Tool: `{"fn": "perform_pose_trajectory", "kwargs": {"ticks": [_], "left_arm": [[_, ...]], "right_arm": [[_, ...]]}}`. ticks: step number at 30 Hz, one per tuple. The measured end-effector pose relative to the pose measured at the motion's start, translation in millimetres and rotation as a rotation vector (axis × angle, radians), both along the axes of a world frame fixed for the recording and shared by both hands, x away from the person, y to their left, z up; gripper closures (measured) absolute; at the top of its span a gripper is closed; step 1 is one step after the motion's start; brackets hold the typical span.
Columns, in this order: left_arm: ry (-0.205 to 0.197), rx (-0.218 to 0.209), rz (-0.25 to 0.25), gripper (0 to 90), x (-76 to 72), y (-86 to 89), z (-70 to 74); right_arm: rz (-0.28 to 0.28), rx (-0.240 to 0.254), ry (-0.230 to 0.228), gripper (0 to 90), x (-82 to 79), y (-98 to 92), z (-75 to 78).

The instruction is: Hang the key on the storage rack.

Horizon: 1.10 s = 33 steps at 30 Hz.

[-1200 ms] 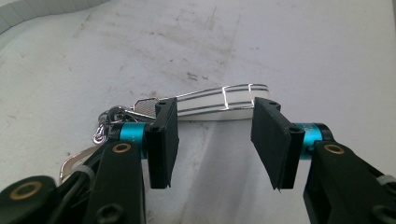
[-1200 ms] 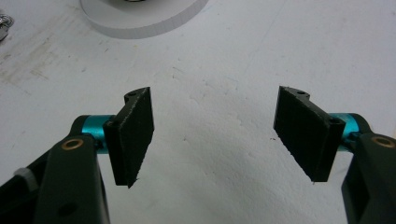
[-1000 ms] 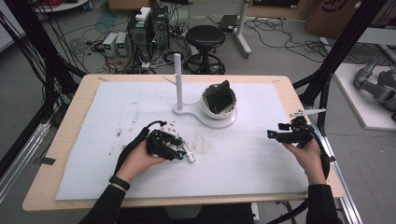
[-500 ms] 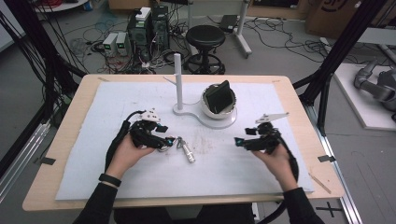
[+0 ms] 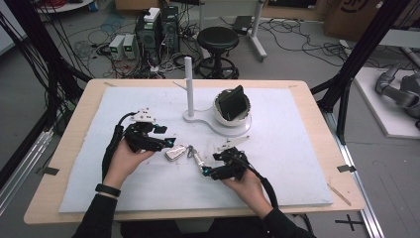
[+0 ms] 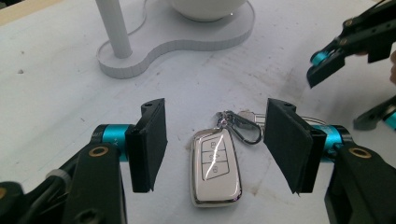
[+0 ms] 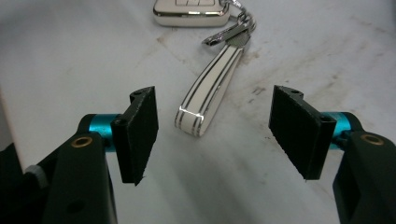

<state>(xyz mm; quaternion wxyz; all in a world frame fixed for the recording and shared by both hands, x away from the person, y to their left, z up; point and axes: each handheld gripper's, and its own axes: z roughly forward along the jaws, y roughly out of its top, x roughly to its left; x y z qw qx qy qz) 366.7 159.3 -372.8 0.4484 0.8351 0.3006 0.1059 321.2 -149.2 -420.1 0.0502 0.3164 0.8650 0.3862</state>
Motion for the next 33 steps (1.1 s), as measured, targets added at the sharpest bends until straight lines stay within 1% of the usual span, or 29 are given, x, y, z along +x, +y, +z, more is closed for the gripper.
{"fn": "perform_pose_trajectory", "kwargs": {"ticks": [1,4,6,7,8,9,10,11,12,13,15,16,17,18,19,20,22,24,28,29,31,33], "left_arm": [[-0.001,-0.001,0.0,39.6,-0.1,0.0,0.1],[-0.001,-0.006,0.0,39.6,-0.4,-0.2,0.4],[-0.002,-0.007,0.001,39.6,-0.5,-0.6,0.2],[-0.001,-0.006,-0.001,39.6,-0.4,-0.5,0.3],[-0.001,-0.004,-0.003,39.6,-0.4,-0.4,0.3],[0.0,-0.005,-0.004,39.6,-0.4,-0.5,0.3],[0.003,-0.006,-0.003,39.6,-0.4,-0.9,0.1],[0.003,-0.004,-0.007,39.6,-0.1,-1.1,-0.1],[0.004,-0.001,-0.009,39.6,0.0,-1.9,-0.6],[0.006,-0.001,-0.009,39.6,0.0,-2.7,-0.9],[0.008,0.004,-0.02,39.6,0.5,-5.1,-2.2],[0.01,0.009,-0.027,39.8,0.5,-7.4,-3.1],[0.008,0.015,-0.031,39.9,0.8,-8.9,-3.7],[0.007,0.018,-0.037,40.0,1.2,-11.2,-4.8],[0.011,0.021,-0.045,40.0,1.7,-13.7,-6.2],[0.014,0.03,-0.054,40.1,2.2,-17.2,-7.9],[0.019,0.046,-0.069,40.2,2.9,-22.9,-10.9],[0.021,0.059,-0.082,40.2,3.4,-27.8,-13.4],[0.022,0.063,-0.097,40.3,4.4,-34.5,-16.1],[0.022,0.061,-0.097,40.4,4.8,-36.0,-16.8],[0.025,0.067,-0.104,40.5,6.0,-39.1,-18.6],[0.027,0.069,-0.116,40.7,6.7,-42.8,-20.4]], "right_arm": [[-0.004,-0.014,0.011,33.9,-0.4,5.8,-3.0],[0.003,-0.054,0.018,38.8,0.4,16.6,-9.7],[0.024,-0.09,0.018,50.5,2.3,22.2,-13.8],[0.03,-0.11,0.009,55.4,2.2,23.4,-13.9],[0.035,-0.116,0.001,61.2,2.5,23.4,-13.4],[0.063,-0.114,-0.006,66.2,5.3,21.2,-11.6],[0.067,-0.119,-0.009,67.5,6.3,19.8,-10.3],[0.076,-0.13,-0.029,69.0,9.8,16.4,-9.0],[0.076,-0.119,-0.017,69.5,12.6,13.6,-8.3],[0.085,-0.096,-0.009,70.7,18.7,8.2,-8.0],[0.088,-0.08,-0.012,72.5,27.4,0.2,-7.3],[0.092,-0.074,-0.006,73.3,30.2,-2.4,-6.9],[0.086,-0.081,-0.015,74.0,34.5,-6.3,-5.8],[0.08,-0.068,-0.014,74.0,37.0,-9.1,-5.3],[0.077,-0.044,0.002,74.0,40.1,-12.5,-5.0],[0.075,-0.038,0.0,74.1,43.2,-14.7,-5.5],[0.073,-0.055,-0.006,74.1,45.9,-16.7,-5.8],[0.077,-0.051,-0.007,74.1,47.6,-18.9,-5.0],[0.099,-0.069,-0.011,74.0,49.0,-25.2,1.3],[0.111,-0.087,0.005,73.9,51.1,-26.8,3.1],[0.123,-0.133,0.008,72.0,56.1,-27.5,2.7],[0.114,-0.145,0.022,65.6,61.5,-28.7,1.3]]}}
